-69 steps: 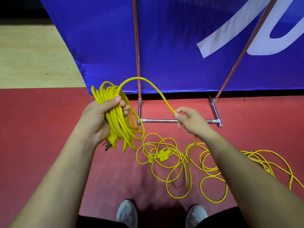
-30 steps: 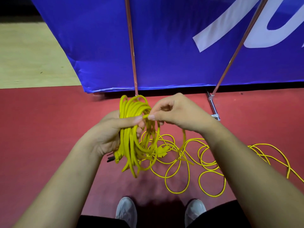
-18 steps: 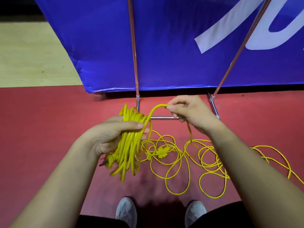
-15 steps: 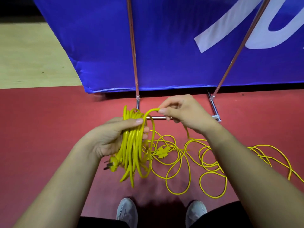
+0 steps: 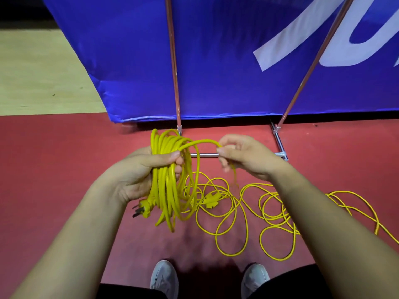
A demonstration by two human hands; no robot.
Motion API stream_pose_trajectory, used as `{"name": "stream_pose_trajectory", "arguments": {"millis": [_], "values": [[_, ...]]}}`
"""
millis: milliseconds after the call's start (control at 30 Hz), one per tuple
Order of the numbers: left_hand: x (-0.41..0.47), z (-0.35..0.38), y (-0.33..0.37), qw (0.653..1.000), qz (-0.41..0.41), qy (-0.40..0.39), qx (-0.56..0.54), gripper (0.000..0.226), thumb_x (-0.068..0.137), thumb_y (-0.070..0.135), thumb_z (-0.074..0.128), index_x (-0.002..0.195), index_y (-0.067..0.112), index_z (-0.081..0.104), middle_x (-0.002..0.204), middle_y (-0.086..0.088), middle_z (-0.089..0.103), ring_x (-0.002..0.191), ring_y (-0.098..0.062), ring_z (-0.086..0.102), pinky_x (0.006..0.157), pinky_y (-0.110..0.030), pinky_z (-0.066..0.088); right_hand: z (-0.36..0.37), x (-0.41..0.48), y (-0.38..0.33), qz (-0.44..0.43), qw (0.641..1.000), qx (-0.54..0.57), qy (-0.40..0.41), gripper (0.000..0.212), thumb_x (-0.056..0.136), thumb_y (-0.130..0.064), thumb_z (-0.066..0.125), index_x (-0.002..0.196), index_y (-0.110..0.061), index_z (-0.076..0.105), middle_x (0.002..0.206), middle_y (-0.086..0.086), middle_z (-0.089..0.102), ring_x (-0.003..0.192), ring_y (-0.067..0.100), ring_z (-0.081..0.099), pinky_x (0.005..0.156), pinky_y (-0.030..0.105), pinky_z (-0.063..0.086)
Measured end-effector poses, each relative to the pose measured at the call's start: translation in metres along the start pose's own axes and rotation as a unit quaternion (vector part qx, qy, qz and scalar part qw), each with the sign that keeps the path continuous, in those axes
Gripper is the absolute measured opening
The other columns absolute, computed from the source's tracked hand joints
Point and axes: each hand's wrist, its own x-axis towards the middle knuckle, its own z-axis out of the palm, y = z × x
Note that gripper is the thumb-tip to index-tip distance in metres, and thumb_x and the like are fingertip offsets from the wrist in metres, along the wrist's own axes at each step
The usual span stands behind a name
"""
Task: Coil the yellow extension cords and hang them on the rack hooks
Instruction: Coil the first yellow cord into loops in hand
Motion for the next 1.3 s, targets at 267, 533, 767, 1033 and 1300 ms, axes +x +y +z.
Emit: {"name": "stream_pose_trajectory", "arguments": {"millis": [267, 533, 767, 1033, 1300], "values": [[-0.003, 0.009, -0.004, 0.997, -0.061, 0.033, -0.016, 0.027, 0.06, 0.03, 0.081, 0.07, 0.005, 0.074, 0.066, -0.009, 0.068, 0.055, -0.019, 0.066, 0.053, -0.029, 0.055, 0.019, 0.003, -0.021, -0.119, 0.985, -0.114, 0.041, 0.008, 0.077, 0.0, 0.075, 0.08, 0.001, 0.068, 0.065, 0.007, 0.068, 0.053, 0.008, 0.053, 0.052, 0.019, 0.041], [-0.004, 0.01, -0.004, 0.998, -0.042, -0.044, 0.028, 0.048, 0.042, 0.027, 0.095, 0.08, 0.009, 0.072, 0.068, -0.004, 0.063, 0.057, -0.017, 0.062, 0.056, -0.028, 0.054, 0.039, -0.007, -0.037, -0.175, 0.974, -0.147, 0.017, 0.009, 0.076, -0.001, 0.077, 0.082, -0.005, 0.072, 0.079, 0.011, 0.071, 0.074, 0.006, 0.062, 0.072, 0.023, 0.05], [-0.005, 0.004, -0.001, 0.999, 0.016, -0.036, -0.011, 0.039, 0.046, 0.023, 0.093, 0.072, 0.006, 0.068, 0.067, -0.006, 0.06, 0.058, -0.016, 0.06, 0.058, -0.028, 0.053, 0.0, 0.007, 0.003, -0.066, 0.964, -0.259, -0.013, 0.007, 0.085, -0.009, 0.072, 0.088, -0.004, 0.068, 0.071, 0.007, 0.064, 0.066, 0.003, 0.053, 0.065, 0.019, 0.043], [-0.005, 0.01, 0.0, 0.998, -0.032, -0.036, -0.044, 0.048, 0.043, 0.02, 0.094, 0.083, 0.005, 0.073, 0.065, -0.004, 0.061, 0.053, -0.014, 0.059, 0.052, -0.027, 0.052, -0.012, 0.025, 0.039, -0.064, 0.971, -0.21, 0.091, 0.006, 0.091, -0.002, 0.061, 0.09, -0.008, 0.063, 0.078, 0.009, 0.068, 0.072, 0.006, 0.06, 0.073, 0.017, 0.046], [-0.006, 0.024, -0.004, 0.992, -0.021, -0.107, -0.071, 0.035, 0.053, 0.022, 0.09, 0.08, 0.008, 0.072, 0.061, 0.0, 0.056, 0.051, -0.012, 0.054, 0.052, -0.025, 0.049, -0.008, 0.033, 0.028, -0.15, 0.954, -0.184, 0.185, 0.005, 0.09, -0.005, 0.062, 0.087, -0.008, 0.064, 0.072, -0.001, 0.063, 0.067, 0.004, 0.056, 0.069, 0.02, 0.045]]}}
